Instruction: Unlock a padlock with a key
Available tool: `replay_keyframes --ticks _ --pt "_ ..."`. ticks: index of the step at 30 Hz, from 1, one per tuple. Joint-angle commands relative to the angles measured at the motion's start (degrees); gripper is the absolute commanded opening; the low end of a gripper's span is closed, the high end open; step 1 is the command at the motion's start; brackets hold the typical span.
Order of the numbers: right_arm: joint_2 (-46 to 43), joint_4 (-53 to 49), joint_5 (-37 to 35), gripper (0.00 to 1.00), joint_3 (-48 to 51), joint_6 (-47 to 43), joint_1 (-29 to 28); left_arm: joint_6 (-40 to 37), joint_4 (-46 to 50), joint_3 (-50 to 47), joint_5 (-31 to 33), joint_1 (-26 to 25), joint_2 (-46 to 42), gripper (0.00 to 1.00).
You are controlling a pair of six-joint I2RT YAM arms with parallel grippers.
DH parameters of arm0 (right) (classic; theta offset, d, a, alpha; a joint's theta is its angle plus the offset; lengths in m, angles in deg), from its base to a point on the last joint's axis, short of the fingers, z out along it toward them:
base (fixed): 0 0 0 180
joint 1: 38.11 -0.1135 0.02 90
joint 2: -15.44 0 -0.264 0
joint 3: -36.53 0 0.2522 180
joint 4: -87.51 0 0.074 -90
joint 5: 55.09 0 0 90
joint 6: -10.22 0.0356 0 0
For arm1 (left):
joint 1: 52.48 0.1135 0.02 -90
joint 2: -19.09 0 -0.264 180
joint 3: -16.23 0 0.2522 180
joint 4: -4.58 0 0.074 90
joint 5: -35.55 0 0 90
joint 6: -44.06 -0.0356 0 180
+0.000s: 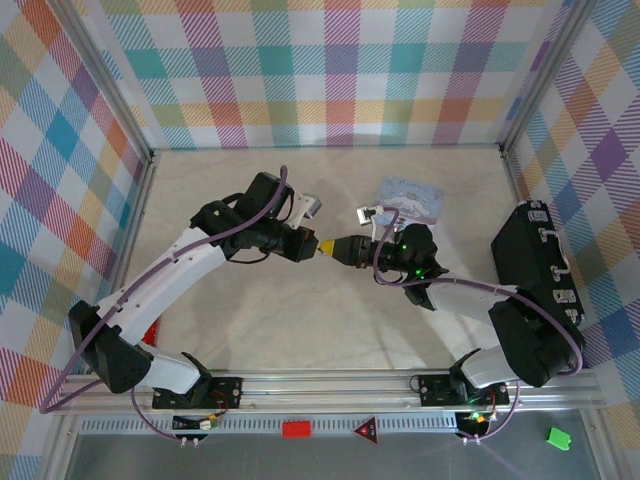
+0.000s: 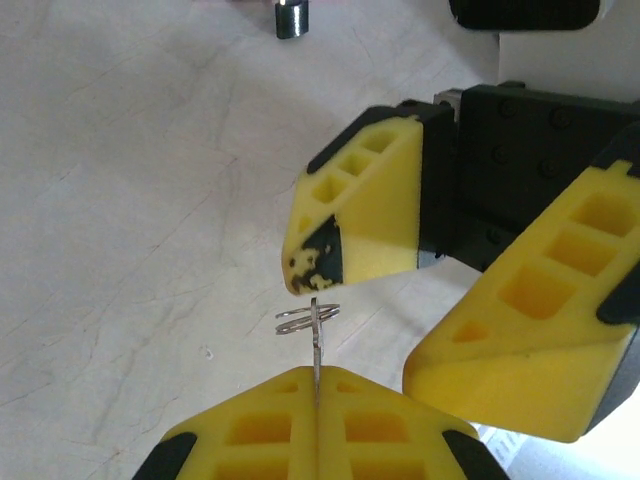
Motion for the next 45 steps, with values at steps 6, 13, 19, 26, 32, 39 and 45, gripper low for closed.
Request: replay_keyframes --ticks 6,13,19,26,32,39,45 --pt "0.1 5.2 3.1 0.43 -0.4 1.0 -0.3 1.7 -3.5 -0.7 -2.3 -0.2 -2.5 0.00" --pt "0.7 7.1 3.9 0.33 -0.8 2.2 -0.3 2.0 -3.7 -1.2 -3.7 0.6 -3.0 0.00" --pt "0.5 7.4 3.5 0.23 -0.9 2.7 0.2 2.1 -3.6 -1.5 -3.8 1.1 -3.3 0.00" --pt "0.7 7.9 3.5 0.04 -0.9 3.8 1.0 2.4 -3.9 -2.1 -4.2 2.3 -3.0 0.00" --pt "0.4 6.0 3.2 0.00 -1.6 4.0 1.1 3.1 -4.5 -2.1 -4.3 2.8 -2.1 0.03" --pt "-8.9 -27.6 -9.0 0.00 -4.6 -6.3 3.5 6.2 -6.9 -4.5 4.0 3.7 -5.0 0.54" --pt "-20.3 -74.3 -39.5 0.00 -14.0 -22.8 3.9 15.3 -17.6 -11.0 7.8 6.2 -7.5 0.76"
